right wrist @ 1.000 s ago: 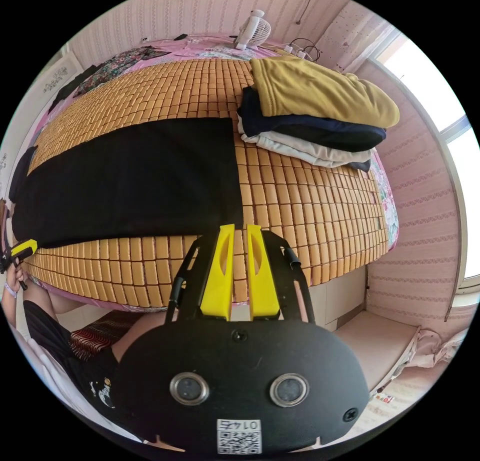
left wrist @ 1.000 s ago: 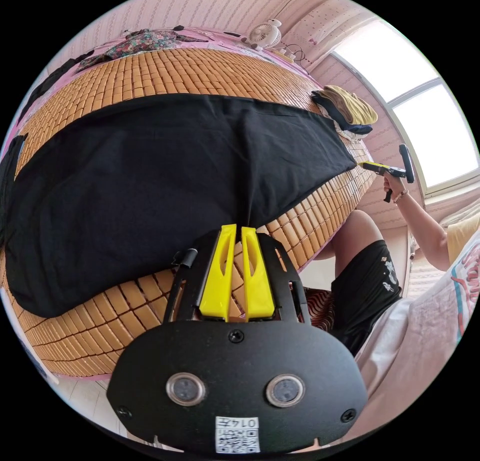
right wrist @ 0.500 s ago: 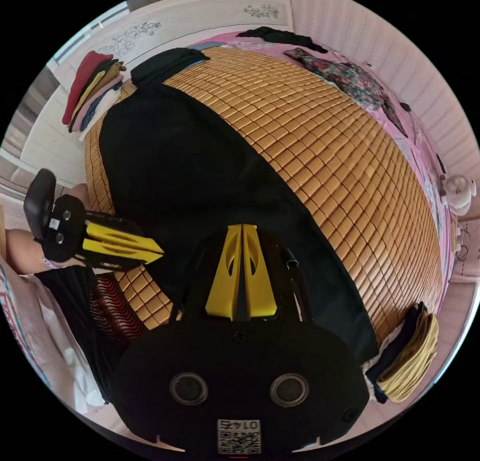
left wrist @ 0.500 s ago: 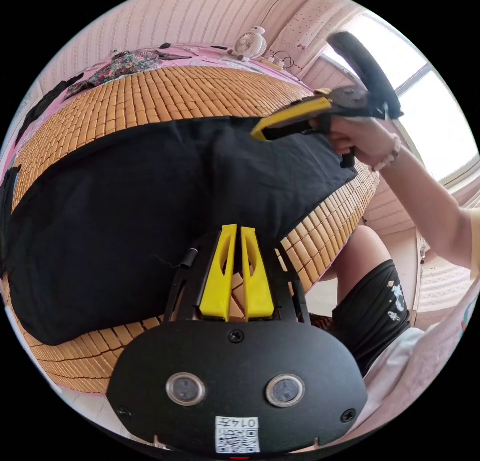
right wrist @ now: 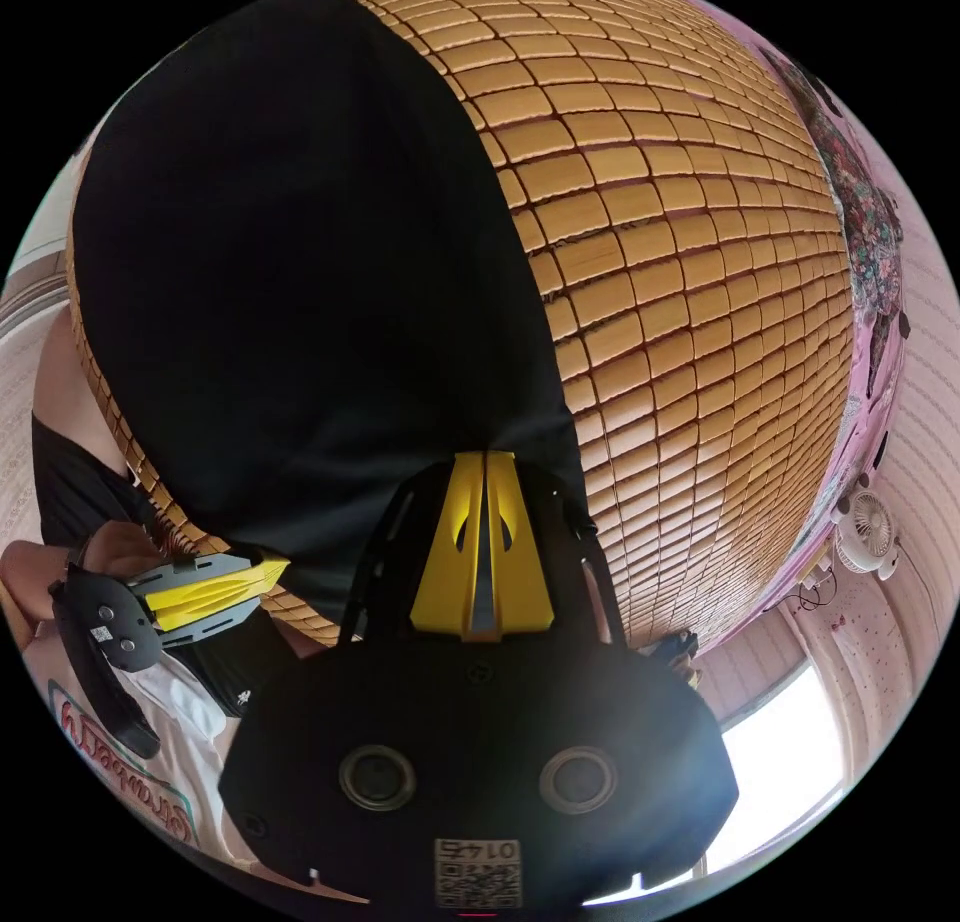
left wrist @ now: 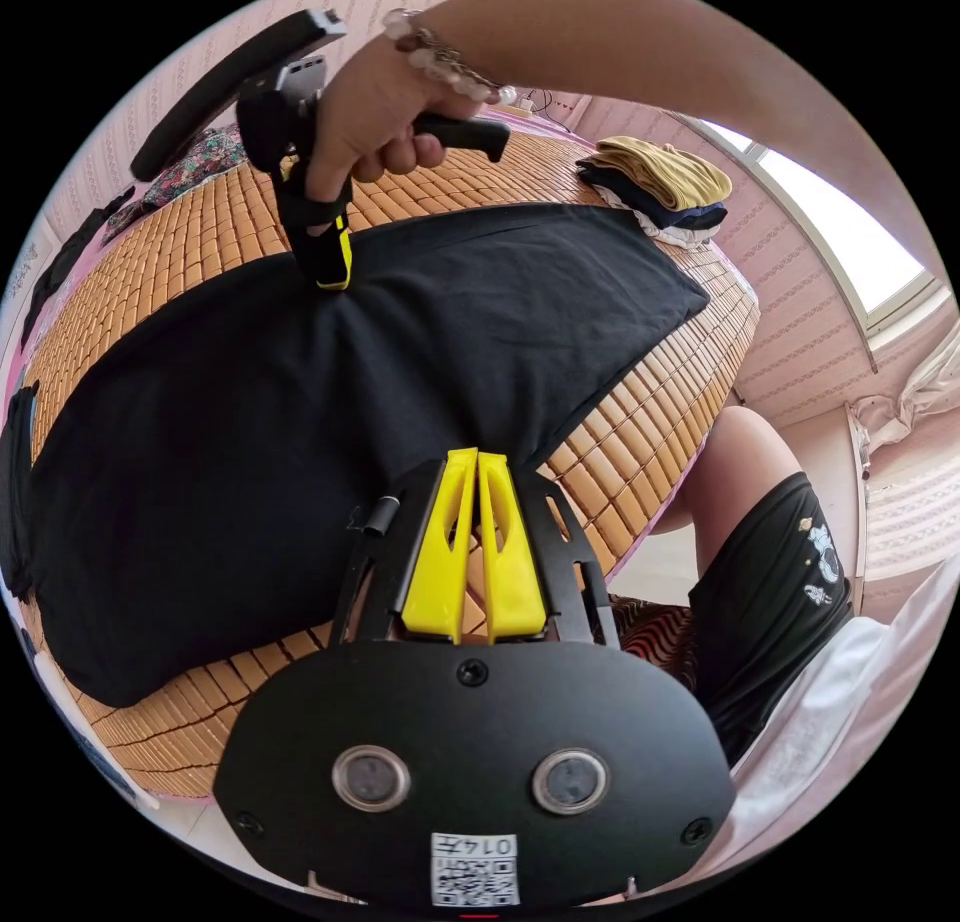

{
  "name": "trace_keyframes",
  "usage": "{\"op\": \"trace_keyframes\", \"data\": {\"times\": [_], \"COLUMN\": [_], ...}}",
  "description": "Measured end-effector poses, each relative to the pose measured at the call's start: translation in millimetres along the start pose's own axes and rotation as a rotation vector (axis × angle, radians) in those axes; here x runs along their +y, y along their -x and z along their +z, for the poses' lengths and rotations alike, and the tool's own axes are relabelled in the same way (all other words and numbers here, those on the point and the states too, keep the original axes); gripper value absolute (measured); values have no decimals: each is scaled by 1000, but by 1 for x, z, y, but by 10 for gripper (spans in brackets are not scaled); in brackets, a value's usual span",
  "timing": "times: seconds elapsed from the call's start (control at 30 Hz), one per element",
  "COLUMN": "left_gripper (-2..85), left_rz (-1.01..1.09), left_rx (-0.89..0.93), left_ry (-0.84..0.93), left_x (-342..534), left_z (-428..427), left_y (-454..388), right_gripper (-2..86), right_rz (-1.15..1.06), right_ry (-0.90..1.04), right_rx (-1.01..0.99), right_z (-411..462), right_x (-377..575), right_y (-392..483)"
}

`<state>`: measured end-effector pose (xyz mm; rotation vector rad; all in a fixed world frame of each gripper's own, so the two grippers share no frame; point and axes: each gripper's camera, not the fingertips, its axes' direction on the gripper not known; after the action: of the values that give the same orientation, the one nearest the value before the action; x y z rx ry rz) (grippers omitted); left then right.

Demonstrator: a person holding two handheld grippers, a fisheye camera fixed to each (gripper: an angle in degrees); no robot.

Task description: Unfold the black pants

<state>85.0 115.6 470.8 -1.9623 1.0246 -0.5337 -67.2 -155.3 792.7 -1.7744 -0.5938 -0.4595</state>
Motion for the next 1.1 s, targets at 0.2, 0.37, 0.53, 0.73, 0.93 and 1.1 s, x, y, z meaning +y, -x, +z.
{"op": "trace_keyframes", "data": {"times": [0.2,0.37,0.53,0.73,0.93,1.1], "left_gripper": [-7,-7,-7,-7,-7,-7], "left_rz": [34,38,31,-11,-78,-209], "left_rx": [0,-6,-5,78,105,14], "left_ry": [28,18,12,10,-3,-5], "left_x": [3,9,15,22,38,60], "left_z": [0,-1,-4,-12,-41,-59], "left_y": [-6,-8,-8,-4,11,47], "right_gripper": [1,0,1,0,-2,49], "right_rz": [-50,-48,26,143,357,697], "right_ry": [189,236,142,-3,-462,-786], "right_rx": [59,-26,-145,-169,-96,-165], "right_z": [2,5,8,16,29,81], "right_x": [-39,-43,-15,40,163,348], "right_y": [10,-2,-20,-19,10,36]}}
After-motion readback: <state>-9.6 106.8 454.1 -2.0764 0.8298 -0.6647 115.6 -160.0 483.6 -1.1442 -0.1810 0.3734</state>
